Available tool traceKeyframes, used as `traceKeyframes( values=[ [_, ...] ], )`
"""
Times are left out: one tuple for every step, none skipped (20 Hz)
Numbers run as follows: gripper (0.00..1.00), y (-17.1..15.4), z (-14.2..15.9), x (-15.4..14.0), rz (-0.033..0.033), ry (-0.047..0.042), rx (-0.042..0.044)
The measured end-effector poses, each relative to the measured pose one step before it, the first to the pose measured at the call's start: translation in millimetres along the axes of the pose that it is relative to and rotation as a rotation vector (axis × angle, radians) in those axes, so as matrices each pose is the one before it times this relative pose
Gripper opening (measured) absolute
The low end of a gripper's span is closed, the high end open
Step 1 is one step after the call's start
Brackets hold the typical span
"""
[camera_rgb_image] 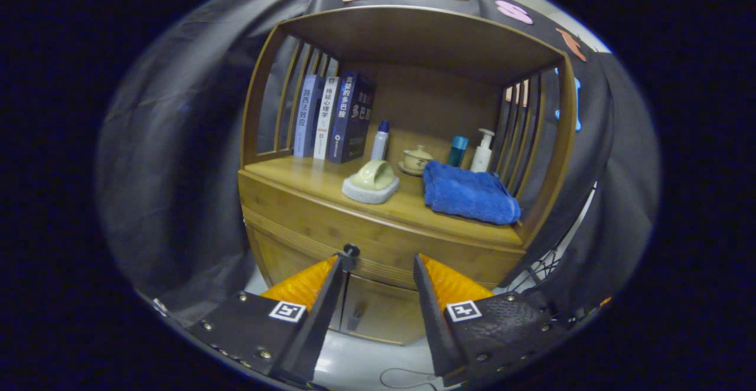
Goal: Pull open the drawer, take out the items inside it, and place them on the countertop above the cabinet.
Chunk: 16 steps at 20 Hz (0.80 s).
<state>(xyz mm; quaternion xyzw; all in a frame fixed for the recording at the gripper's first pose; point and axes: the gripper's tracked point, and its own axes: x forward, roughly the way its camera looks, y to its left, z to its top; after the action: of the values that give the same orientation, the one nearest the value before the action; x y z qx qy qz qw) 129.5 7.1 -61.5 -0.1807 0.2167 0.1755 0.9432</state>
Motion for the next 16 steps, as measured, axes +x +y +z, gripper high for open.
traceKeyframes(
  values=[
    [0.72, -15.56, -6.98, -3.36, -0.01321, 0.00488, -0.01498],
    [0.72, -12.36, -6.93, -5.71, 0.00209, 0.00249, -0.00666],
    [0.72, -8.67, -8.93, -5.43, 0.00754, 0.00142, -0.00256],
    [0.72, -11.87, -5.96, -3.54, -0.00358, -0.00032, -0.00736],
    [0.72, -13.91, -6.88, -4.76, -0.00532, -0.00107, -0.01219],
    [0.72, -10.09, -4.58, -5.23, 0.00326, -0.0052, -0.01269],
    [0.72, -7.46, -7.12, -2.0, 0.00891, -0.00661, -0.01035],
    [0.72, -10.73, -7.27, -1.57, 0.00412, -0.00753, -0.00876],
    [0.72, -10.48, -6.6, -3.21, -0.00293, -0.01014, -0.00453],
    [0.72, -12.31, -4.85, -3.23, -0.00945, -0.01485, 0.00463],
    [0.72, -11.27, -6.51, -0.7, -0.00992, -0.01913, 0.01583],
    [0.72, -11.2, -4.76, 3.21, -0.01049, -0.02794, 0.02093],
    [0.72, -12.83, -5.31, 0.84, -0.01155, -0.02036, 0.02769],
    [0.72, -11.45, -5.75, 0.21, -0.01165, -0.01396, 0.02706],
    [0.72, -11.46, -4.92, 1.32, -0.01043, -0.01219, 0.0232],
    [0.72, -9.7, -4.5, 1.18, -0.00766, -0.0092, 0.02009]
  ],
)
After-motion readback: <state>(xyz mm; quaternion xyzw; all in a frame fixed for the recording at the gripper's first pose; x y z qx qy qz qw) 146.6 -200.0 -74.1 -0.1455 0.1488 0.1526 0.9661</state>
